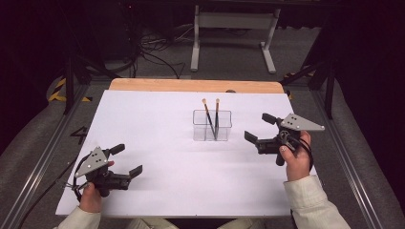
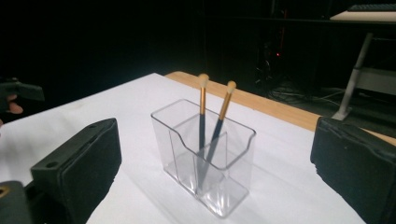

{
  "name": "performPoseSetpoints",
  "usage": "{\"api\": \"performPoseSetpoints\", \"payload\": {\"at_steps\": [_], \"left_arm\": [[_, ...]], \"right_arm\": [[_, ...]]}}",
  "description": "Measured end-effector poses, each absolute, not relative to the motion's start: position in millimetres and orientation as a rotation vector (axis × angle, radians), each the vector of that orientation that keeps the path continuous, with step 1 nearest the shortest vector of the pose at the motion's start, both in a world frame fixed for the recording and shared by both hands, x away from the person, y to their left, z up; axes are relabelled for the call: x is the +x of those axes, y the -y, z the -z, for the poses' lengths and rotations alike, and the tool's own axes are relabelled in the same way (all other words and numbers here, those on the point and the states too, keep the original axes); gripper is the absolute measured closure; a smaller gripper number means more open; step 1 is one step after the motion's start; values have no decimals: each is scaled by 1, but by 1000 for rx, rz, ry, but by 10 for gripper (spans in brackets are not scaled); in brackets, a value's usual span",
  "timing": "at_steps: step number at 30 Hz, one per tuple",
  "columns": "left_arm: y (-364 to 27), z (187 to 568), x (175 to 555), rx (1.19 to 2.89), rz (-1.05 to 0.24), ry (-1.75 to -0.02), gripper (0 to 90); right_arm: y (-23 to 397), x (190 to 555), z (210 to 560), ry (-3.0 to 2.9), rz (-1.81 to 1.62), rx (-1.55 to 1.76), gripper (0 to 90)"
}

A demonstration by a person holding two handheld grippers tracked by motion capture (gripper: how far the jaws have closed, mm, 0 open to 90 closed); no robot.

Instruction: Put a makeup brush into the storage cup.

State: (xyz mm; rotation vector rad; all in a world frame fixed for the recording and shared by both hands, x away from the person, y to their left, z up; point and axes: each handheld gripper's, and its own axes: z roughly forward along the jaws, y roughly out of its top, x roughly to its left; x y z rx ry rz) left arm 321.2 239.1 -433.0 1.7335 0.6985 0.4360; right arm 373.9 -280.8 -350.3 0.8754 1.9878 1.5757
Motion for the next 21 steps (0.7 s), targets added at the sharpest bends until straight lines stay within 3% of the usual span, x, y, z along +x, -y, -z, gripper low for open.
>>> {"api": "performPoseSetpoints", "payload": {"at_steps": [21], "left_arm": [[-249, 430, 318, 1680, -429, -687, 3]], "right_arm": [[317, 356, 380, -2021, -1482, 980, 27]]}}
